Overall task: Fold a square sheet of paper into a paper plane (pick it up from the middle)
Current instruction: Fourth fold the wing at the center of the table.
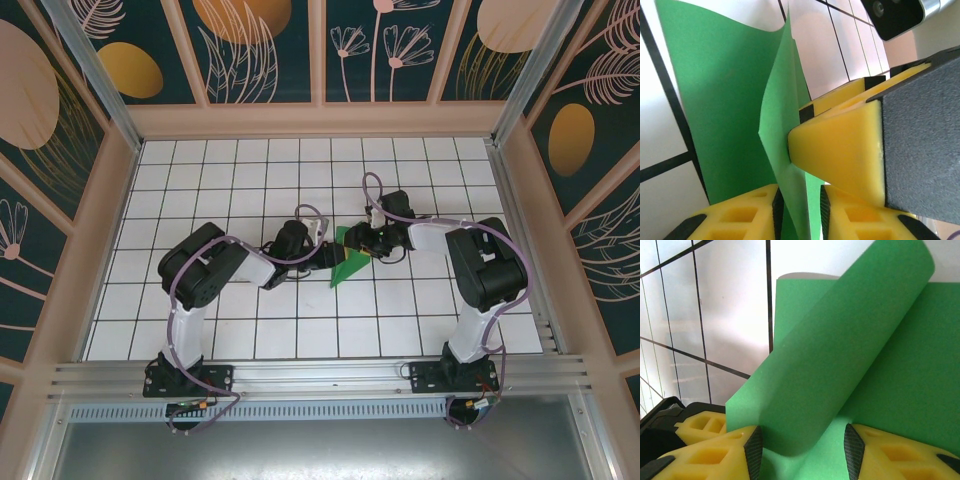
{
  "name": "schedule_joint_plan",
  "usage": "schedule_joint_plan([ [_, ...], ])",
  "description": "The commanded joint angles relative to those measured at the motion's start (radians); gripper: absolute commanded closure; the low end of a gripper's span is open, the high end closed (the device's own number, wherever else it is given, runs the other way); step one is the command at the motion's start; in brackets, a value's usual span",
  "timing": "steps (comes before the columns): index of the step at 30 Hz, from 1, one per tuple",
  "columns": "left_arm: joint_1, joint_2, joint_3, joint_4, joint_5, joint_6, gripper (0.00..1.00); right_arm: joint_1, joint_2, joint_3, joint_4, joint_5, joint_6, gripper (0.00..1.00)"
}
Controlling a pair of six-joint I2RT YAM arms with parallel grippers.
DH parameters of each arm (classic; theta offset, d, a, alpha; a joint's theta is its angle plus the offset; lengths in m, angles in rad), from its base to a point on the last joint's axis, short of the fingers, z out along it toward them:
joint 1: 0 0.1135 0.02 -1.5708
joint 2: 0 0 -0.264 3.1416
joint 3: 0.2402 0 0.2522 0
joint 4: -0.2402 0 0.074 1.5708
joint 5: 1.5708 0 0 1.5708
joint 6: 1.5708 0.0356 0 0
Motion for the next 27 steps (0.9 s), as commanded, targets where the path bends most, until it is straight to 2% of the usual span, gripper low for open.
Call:
schedule_joint_plan([
  [1,-0.008,0.034,0.028,-0.014,0.045,0.012,0.74,0.006,0.061,-0.014,-0.043,0.097,-0.014,0.49],
  [6,-0.007,0.047,0.027,0.032,0.077,-0.004,0.78,0.005,0.06,-0.014,-0.044,0.095,-0.014,0.49],
  [14,-0.006,0.019,0.009,0.01,0.045,0.013,0.73,0.005,0.065,-0.019,-0.051,0.107,-0.016,0.49],
  [21,-0.007,-0.003,-0.004,-0.02,0.012,0.028,0.77,0.005,0.057,-0.021,-0.054,0.11,-0.014,0.49],
  [27,-0.007,-0.021,-0.02,0.0,0.016,0.02,0.74,0.007,0.056,-0.023,-0.063,0.123,-0.019,0.49],
])
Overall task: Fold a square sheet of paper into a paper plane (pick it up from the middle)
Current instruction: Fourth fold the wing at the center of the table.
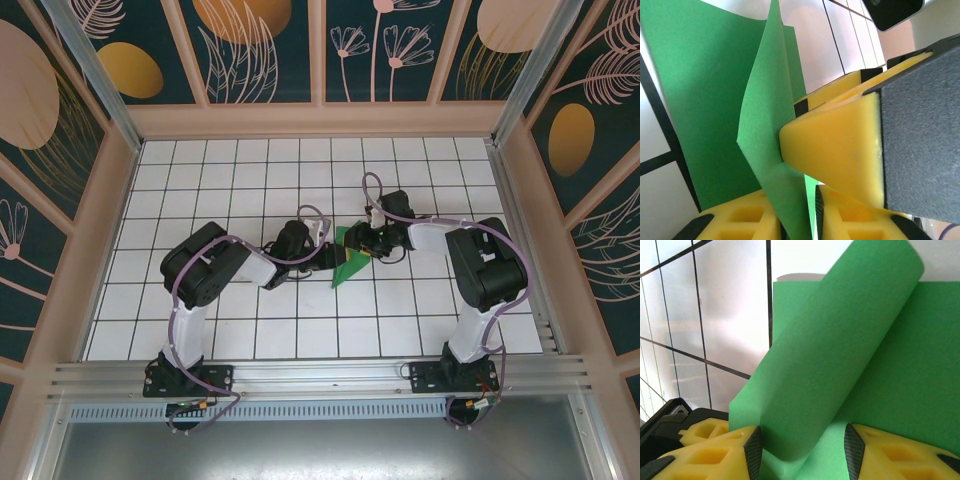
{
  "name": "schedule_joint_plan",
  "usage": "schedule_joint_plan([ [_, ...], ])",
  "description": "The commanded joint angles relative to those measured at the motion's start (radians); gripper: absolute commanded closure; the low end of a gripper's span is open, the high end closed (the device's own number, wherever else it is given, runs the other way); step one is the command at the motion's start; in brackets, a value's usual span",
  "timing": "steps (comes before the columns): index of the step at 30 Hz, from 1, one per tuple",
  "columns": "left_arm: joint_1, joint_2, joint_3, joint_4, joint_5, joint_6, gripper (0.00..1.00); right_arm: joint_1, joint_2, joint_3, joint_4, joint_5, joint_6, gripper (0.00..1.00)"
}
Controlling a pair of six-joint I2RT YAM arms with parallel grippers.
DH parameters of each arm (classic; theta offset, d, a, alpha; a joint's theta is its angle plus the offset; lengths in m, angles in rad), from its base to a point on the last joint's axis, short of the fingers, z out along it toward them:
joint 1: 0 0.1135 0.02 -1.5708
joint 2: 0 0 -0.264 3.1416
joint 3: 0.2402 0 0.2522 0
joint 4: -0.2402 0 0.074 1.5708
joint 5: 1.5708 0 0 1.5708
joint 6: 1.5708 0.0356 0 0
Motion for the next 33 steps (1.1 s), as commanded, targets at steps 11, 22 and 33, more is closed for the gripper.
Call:
schedule_joint_plan([
  [11,-0.002,-0.096,-0.076,0.002,-0.027,0.008,0.67,0.008,0.06,-0.022,-0.071,0.13,-0.021,0.49],
  [22,-0.002,-0.195,-0.136,-0.003,-0.112,0.017,0.7,0.02,0.07,-0.012,-0.093,0.165,-0.017,0.49],
  [33,-0.019,-0.165,-0.125,0.084,-0.046,-0.02,0.85,0.032,0.092,0.015,-0.137,0.212,0.011,0.49],
])
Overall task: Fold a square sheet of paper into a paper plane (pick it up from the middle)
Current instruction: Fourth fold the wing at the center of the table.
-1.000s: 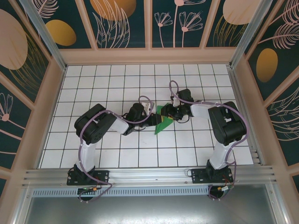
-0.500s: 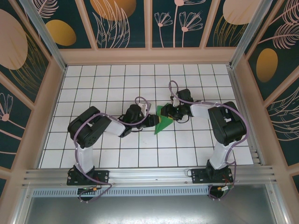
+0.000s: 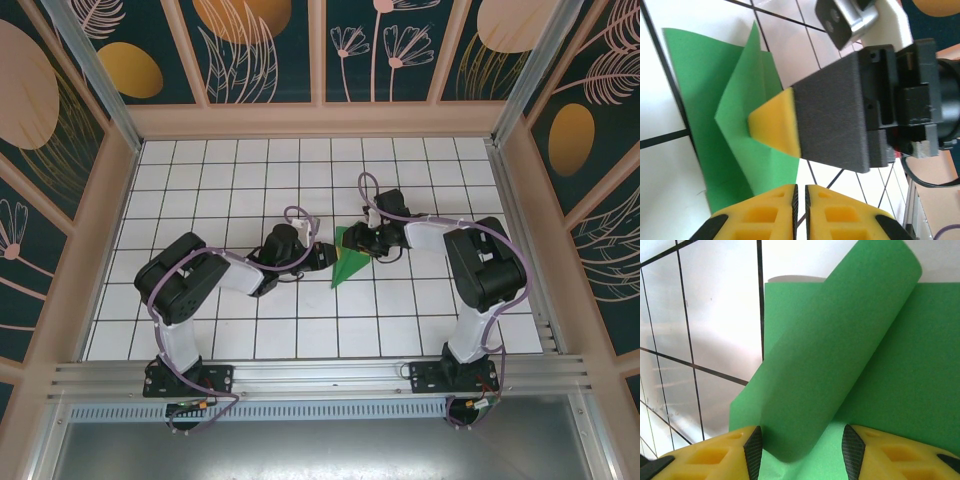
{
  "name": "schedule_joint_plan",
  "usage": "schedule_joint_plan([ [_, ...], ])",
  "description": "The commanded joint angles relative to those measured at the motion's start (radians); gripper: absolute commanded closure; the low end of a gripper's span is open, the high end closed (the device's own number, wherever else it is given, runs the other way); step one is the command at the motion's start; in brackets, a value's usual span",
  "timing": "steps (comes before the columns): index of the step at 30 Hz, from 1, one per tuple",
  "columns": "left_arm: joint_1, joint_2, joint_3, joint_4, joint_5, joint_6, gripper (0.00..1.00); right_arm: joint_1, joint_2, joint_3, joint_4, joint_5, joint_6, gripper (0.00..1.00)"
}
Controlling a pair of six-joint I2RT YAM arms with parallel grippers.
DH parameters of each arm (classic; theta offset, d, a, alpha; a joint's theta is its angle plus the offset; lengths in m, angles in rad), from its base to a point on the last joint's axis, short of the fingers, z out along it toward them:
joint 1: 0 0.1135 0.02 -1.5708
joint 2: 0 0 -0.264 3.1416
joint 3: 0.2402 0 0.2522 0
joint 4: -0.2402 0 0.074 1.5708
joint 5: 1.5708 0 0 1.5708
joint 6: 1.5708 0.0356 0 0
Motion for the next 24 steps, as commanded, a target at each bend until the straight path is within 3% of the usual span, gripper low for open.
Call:
schedule_joint_plan([
  [1,-0.014,0.019,0.01,0.055,0.037,-0.013,0.85,0.006,0.087,-0.017,-0.087,0.149,0.01,0.49],
  [24,-0.019,0.08,0.064,-0.106,-0.028,0.026,0.9,0.018,0.091,-0.016,-0.121,0.2,0.015,0.49],
])
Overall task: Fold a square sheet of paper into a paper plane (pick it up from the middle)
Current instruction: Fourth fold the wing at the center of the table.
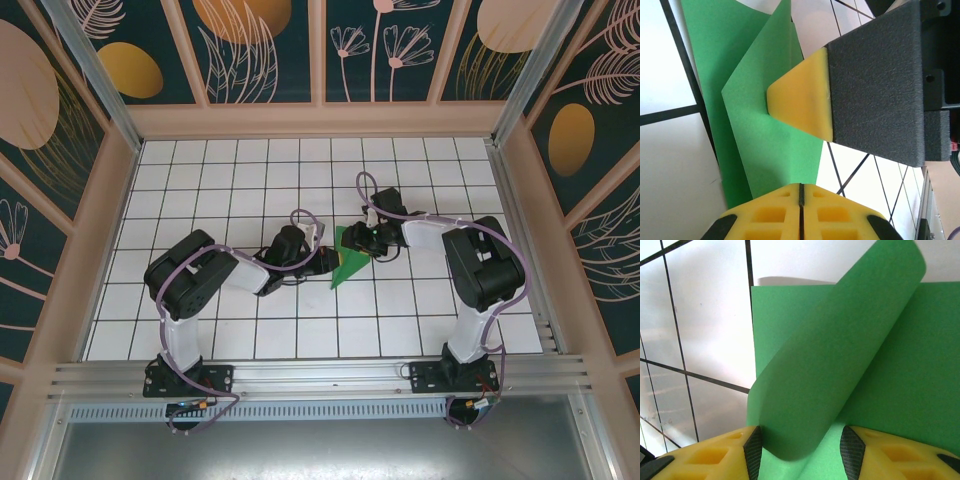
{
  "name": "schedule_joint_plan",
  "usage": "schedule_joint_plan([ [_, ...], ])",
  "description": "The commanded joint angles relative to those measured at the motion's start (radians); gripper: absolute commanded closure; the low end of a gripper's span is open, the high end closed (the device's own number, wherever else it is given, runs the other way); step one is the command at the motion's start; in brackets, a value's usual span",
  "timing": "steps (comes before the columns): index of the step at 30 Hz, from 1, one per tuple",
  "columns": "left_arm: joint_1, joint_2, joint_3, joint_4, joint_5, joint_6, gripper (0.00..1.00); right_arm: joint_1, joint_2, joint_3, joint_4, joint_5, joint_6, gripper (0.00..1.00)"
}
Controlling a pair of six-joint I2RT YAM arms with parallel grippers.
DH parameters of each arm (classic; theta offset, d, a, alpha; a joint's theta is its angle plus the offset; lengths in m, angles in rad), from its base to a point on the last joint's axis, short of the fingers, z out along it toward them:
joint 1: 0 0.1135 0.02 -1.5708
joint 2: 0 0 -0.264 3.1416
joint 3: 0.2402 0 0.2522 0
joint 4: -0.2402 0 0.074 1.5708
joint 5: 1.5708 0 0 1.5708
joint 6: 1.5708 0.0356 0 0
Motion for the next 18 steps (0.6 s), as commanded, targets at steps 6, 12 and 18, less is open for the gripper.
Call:
schedule_joint_plan([
  [6,-0.003,0.038,0.031,-0.03,-0.018,0.018,0.91,0.001,0.082,-0.042,-0.083,0.155,-0.016,0.49],
  [12,-0.004,0.038,0.03,-0.039,-0.025,0.019,0.91,0.001,0.071,-0.047,-0.071,0.145,-0.025,0.49],
  [18,-0.004,0.035,0.027,-0.046,-0.029,0.017,0.91,0.0,0.062,-0.051,-0.073,0.152,-0.028,0.48],
])
